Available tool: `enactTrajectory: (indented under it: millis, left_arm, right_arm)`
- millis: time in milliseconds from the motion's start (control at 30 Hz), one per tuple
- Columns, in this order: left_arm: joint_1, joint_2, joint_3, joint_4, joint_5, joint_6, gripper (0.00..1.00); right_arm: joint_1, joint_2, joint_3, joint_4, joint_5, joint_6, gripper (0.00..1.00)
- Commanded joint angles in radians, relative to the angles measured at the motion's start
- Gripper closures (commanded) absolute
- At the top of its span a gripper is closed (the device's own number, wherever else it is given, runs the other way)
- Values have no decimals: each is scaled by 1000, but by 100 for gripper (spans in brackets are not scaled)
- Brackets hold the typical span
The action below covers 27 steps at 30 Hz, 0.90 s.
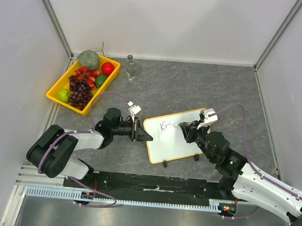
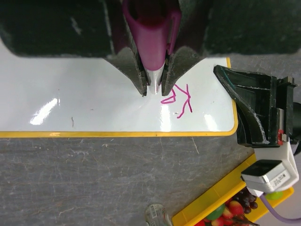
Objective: Write a sentence on the whiteboard
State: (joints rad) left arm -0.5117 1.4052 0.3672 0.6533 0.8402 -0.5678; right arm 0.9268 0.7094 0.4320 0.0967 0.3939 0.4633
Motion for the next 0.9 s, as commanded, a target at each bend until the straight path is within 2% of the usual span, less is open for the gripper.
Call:
enactTrajectory:
  millis: [0,400,867]
  left_arm:
    - [-1,20,-10,-89,-98,117,98]
    - [-4,21,-10,-89,-98,117,98]
    - [-1,20,-10,-87,-96,117,98]
  right_arm:
    - [-5,-19,65,9,40,-28,100]
    - [-16,59,45,51,5,-18,100]
    - [-40,58,14,15,69,-15,100]
